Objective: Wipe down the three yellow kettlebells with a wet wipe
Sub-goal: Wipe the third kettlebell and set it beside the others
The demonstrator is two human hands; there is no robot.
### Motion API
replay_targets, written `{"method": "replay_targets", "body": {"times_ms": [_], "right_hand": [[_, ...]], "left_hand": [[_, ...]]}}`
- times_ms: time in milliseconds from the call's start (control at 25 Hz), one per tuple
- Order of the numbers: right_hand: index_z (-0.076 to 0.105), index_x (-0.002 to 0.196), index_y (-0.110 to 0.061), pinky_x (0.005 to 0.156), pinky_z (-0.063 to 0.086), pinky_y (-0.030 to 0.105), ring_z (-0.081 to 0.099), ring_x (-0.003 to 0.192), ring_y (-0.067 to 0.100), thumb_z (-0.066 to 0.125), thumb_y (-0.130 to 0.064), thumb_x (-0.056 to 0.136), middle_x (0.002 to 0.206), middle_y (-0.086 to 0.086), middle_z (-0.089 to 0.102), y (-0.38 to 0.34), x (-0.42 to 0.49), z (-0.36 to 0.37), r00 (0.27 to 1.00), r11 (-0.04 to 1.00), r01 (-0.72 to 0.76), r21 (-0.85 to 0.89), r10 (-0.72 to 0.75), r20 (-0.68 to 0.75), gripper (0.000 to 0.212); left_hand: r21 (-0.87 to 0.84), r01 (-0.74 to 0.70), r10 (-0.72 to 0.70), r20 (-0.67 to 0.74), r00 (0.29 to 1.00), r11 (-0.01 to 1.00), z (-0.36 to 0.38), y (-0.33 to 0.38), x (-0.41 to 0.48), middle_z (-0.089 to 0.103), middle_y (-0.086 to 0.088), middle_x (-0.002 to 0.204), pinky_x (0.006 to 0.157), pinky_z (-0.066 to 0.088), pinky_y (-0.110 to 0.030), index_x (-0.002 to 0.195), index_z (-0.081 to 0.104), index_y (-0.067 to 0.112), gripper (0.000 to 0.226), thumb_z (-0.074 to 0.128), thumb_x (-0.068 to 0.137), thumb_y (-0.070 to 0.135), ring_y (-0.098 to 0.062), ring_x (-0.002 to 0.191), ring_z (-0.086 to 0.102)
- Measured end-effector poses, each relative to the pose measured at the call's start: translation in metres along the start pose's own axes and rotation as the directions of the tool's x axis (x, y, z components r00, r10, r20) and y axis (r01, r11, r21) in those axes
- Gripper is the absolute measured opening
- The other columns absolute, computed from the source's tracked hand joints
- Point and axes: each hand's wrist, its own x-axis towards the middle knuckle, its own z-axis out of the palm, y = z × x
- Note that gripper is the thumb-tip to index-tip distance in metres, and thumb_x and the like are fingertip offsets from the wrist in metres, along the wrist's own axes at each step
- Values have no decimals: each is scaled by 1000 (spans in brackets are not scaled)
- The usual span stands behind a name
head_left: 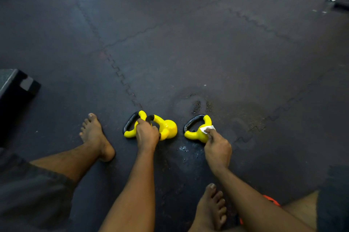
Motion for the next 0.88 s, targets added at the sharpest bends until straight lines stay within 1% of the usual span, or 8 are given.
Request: {"method": "replay_targets", "body": {"times_ms": [240,360,480,600,680,760,800,880], "right_hand": [[66,105,-32,59,45,36,64,75,38,52,-19,94,84,9,71,-10,-10,-2,998,998,67,-16,-67,-15,22],[65,108,-34,57,46,35,64,74,35,53,-24,95,82,6,71,-19,-23,2,985,986,166,0,-166,38,20],[66,108,-33,57,48,35,64,73,30,54,-25,95,83,3,71,-22,-31,10,968,975,215,55,-220,119,19],[67,105,-30,52,42,34,61,67,28,54,-26,95,75,4,68,-19,-35,14,962,976,197,91,-210,173,17],[69,103,-28,53,43,34,61,68,28,53,-22,95,76,6,68,-19,-35,11,965,979,167,115,-186,184,19],[70,101,-25,56,47,35,62,71,28,52,-19,94,81,8,71,-23,-35,5,970,982,127,138,-152,188,20],[71,100,-24,58,48,34,63,73,27,52,-17,94,83,8,71,-26,-34,1,970,982,117,151,-145,194,21],[72,98,-19,61,46,29,63,76,25,53,-13,93,86,8,72,-34,-34,-8,964,974,114,194,-156,216,21]], "left_hand": [[-122,110,-111,1,994,986,30,1,-81,63,-31,109,76,50,-47,123,35,2,43,59,87,8,-47,99,63],[-200,196,-186,66,980,960,37,-15,-98,62,-30,114,81,51,-46,131,30,2,58,64,85,8,-46,104,62],[-223,311,-279,164,946,924,38,-38,-97,57,-30,121,84,55,-47,128,27,0,59,66,84,9,-45,105,62],[-261,420,-352,270,896,869,35,-50,-94,53,-27,120,65,60,-53,119,26,3,50,62,84,4,-44,87,66],[-285,541,-425,381,821,791,31,-55,-91,53,-30,118,54,59,-52,119,24,5,46,57,86,3,-47,80,67],[-221,637,-478,495,726,738,24,-59,-91,59,-34,109,51,57,-47,133,23,-2,54,54,90,8,-43,69,67],[-142,628,-475,533,700,766,20,-60,-92,61,-34,106,55,58,-47,136,26,-5,54,53,91,11,-42,69,68],[15,511,-446,510,735,859,8,-51,-95,60,-32,118,74,59,-49,133,40,-8,49,52,91,14,-44,91,69]]}}
